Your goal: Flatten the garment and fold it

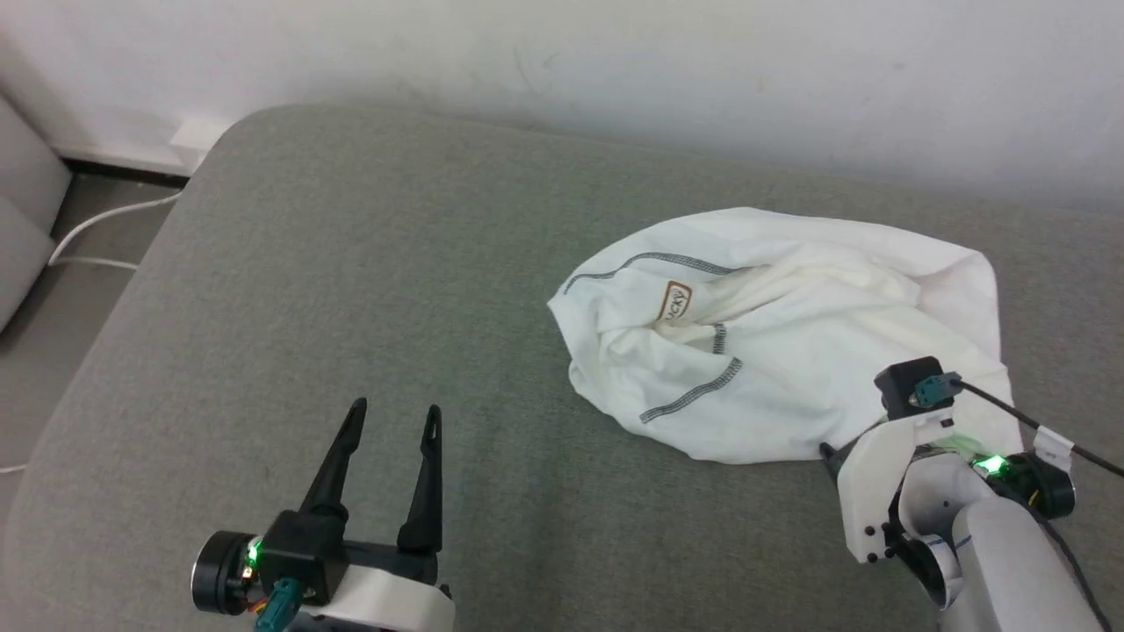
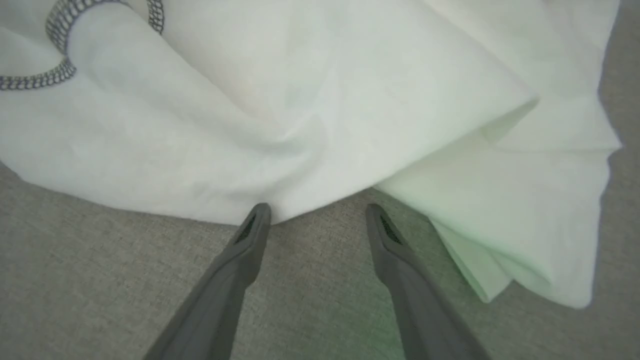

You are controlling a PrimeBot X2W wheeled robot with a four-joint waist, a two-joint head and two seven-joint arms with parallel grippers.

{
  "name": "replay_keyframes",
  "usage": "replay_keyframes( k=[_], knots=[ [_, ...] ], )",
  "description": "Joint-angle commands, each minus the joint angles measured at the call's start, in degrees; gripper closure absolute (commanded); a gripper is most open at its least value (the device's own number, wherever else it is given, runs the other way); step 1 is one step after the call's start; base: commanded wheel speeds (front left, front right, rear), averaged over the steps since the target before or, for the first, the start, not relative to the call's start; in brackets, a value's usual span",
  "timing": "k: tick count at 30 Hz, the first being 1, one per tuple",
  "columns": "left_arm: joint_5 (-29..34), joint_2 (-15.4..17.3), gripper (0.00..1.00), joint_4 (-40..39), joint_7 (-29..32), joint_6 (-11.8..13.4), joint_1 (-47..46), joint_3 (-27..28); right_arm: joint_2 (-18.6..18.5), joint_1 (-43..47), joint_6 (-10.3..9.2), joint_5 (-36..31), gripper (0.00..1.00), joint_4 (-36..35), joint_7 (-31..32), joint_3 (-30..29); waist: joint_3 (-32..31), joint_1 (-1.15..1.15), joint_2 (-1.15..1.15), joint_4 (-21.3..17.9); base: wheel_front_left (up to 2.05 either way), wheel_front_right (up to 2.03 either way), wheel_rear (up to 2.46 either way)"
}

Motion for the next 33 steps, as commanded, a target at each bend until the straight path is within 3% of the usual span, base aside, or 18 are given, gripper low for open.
replay_keyframes(
  k=[1, 8, 10, 16, 20, 27, 33],
  knots=[
    [0.6, -0.6, 0.0, 0.2, -0.3, -0.6, -0.8, 0.5, 0.1, -1.3, -0.11, 0.1, 0.0, 1.4, 0.6, -0.6, 1.7, -0.01, 0.0, 2.5, 0.0, 0.0, 0.0],
    [1.7, -1.6, 0.0, 0.6, -0.3, -1.8, -1.0, 1.6, 2.0, -3.3, -0.11, 2.8, 0.0, 8.0, 0.4, -2.2, 2.1, -0.01, 0.0, 3.2, 0.0, 0.0, 0.0],
    [2.1, -1.8, 0.0, 0.8, -0.3, -2.1, -1.0, 1.8, 2.2, -3.5, -0.11, 3.0, 1.0, 9.5, 0.3, -0.6, 1.8, -0.01, 0.0, 2.8, 0.0, 0.0, 0.0],
    [2.5, -2.2, 0.0, 0.9, -0.3, -2.7, -0.6, 2.8, 0.6, -2.2, -0.11, 3.3, 1.0, 9.1, -0.8, 1.0, 0.0, -0.01, 0.0, -0.5, 0.0, 0.0, 0.0],
    [2.6, -2.3, 0.0, 1.1, -0.3, -3.0, 0.2, 3.8, -3.0, 0.8, -0.11, 3.7, 1.0, 4.4, 0.6, 0.5, -1.8, -0.01, 0.0, -4.6, 0.0, 0.0, 0.0],
    [2.9, -2.6, 0.0, 1.4, -0.3, -3.7, 0.5, 4.5, -12.2, 10.1, -0.11, 4.6, 1.0, -8.9, 11.3, -5.3, -3.9, -0.01, 0.0, -11.3, 0.0, 0.0, 0.0],
    [2.9, -2.9, 0.0, 1.8, -0.3, -4.5, -0.6, 3.7, -13.5, 17.1, -0.11, 4.9, 1.0, -16.6, 17.7, -11.4, -3.4, -0.01, 0.0, -15.1, 0.0, 0.0, 0.0]
  ],
)
